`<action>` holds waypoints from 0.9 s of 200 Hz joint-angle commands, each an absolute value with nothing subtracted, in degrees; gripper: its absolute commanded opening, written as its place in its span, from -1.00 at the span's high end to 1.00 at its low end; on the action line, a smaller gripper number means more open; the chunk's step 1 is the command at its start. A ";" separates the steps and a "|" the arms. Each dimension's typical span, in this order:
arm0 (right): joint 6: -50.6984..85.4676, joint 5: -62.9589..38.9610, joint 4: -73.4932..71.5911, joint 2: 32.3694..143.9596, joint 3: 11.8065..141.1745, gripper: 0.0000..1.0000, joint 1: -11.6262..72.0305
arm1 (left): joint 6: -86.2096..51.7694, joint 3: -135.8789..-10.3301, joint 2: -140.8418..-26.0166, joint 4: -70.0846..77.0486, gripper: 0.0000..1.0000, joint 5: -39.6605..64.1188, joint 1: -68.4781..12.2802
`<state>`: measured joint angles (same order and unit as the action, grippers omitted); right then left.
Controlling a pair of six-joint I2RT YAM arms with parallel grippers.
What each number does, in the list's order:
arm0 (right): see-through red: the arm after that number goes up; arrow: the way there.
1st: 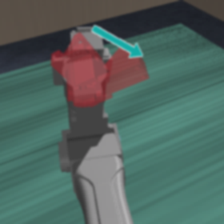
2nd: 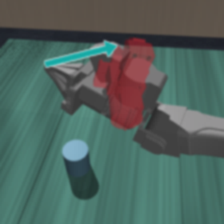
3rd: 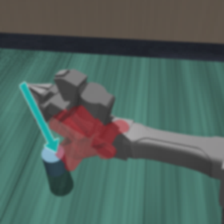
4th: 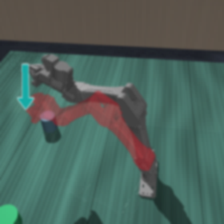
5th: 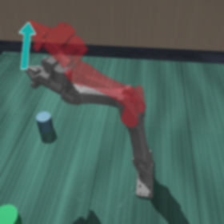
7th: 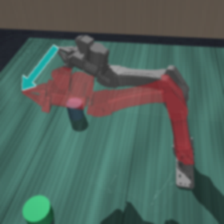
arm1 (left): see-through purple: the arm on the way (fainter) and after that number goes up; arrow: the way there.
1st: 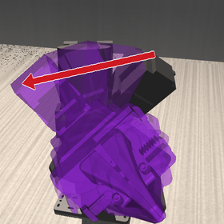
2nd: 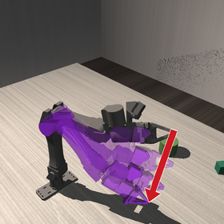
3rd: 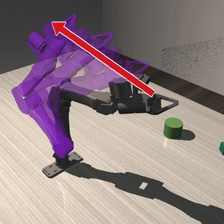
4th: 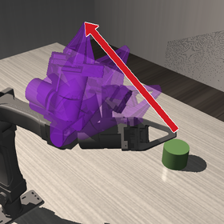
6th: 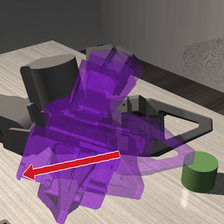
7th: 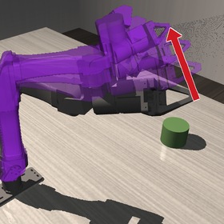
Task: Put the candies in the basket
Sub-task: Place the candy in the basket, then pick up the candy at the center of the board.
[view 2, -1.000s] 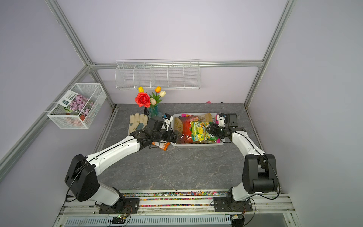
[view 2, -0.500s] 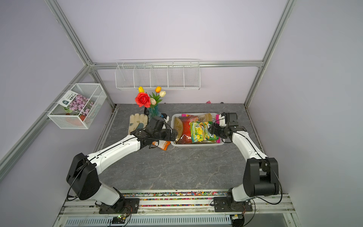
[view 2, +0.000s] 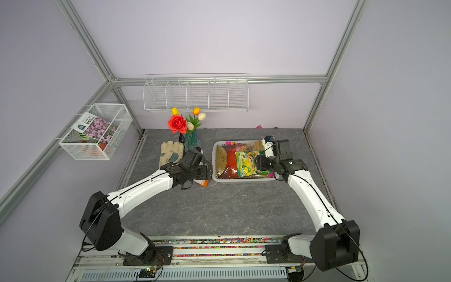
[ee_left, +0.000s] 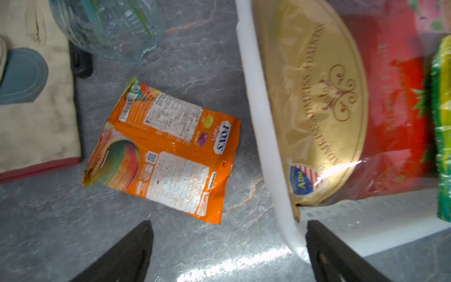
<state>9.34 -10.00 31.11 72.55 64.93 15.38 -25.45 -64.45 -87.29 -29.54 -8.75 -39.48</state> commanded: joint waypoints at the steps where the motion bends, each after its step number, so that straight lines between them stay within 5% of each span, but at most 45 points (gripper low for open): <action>1: 3.51 -7.47 29.86 69.95 65.98 -0.18 20.22 | -26.97 -63.00 -84.43 -32.21 -0.99 -9.42 -37.10; 92: -45.08 0.71 15.70 75.28 54.70 -0.23 50.48 | -31.20 -53.94 -75.48 -36.45 -0.92 -1.89 -25.78; 136: -49.96 0.96 15.63 87.81 62.43 -0.25 54.11 | -34.85 -50.01 -70.53 -36.18 -0.90 -1.95 -18.39; 180: -54.91 13.70 15.49 102.07 70.77 -0.24 55.90 | -35.54 -48.70 -69.83 -34.80 -0.87 -1.81 -12.71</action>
